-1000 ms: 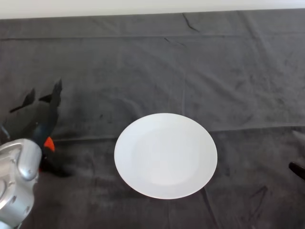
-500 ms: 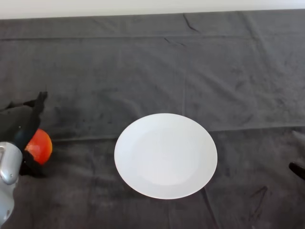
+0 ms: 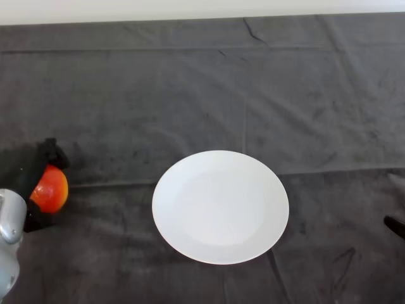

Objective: Move the apple to the plate

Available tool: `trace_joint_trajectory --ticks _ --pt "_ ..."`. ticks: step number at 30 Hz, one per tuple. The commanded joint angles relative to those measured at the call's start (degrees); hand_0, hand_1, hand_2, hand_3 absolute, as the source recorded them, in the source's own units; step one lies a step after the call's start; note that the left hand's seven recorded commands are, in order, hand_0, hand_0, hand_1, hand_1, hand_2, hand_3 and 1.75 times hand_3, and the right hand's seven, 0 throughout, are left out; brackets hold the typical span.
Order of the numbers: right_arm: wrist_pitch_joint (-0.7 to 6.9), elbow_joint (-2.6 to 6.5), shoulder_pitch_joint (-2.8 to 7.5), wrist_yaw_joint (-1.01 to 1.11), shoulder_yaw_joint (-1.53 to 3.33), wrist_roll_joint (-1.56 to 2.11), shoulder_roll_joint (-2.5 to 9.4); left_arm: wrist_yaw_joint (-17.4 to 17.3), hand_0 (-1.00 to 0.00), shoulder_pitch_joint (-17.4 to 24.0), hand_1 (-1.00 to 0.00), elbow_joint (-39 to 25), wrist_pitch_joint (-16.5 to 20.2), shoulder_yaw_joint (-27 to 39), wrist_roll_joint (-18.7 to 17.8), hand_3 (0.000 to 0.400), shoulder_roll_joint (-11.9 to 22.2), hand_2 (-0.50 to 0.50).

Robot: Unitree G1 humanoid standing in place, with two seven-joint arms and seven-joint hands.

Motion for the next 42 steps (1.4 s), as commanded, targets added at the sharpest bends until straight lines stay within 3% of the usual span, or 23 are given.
trace_joint_trajectory --ticks 1,11,19,31,42 --pt "2.29 2.34 1.64 -0.12 0.11 1.59 1.61 -0.39 -1.0 -3.83 -1.0 0.15 0.85 2.16 1.9 0.4 -0.44 0.0" --pt "2.3 2.34 1.65 -0.1 0.09 1.56 1.63 2.29 -1.0 -4.07 -1.0 -9.81 2.54 2.86 2.1 0.4 -5.88 0.0" --pt "2.35 2.32 1.65 -0.05 0.0 1.48 1.68 6.17 -1.0 -2.17 -1.0 -16.74 -0.79 2.01 1.26 0.4 -10.29 0.0" --pt "2.46 2.28 1.67 0.07 -0.19 1.31 1.8 9.74 -1.0 -0.06 -1.0 -17.95 -6.93 -3.27 -1.16 0.4 -15.43 0.0" --pt "2.54 2.25 1.68 0.16 -0.32 1.19 1.89 8.43 -1.0 1.58 -1.0 -17.89 -9.3 -9.84 -5.22 0.4 -16.81 0.0"
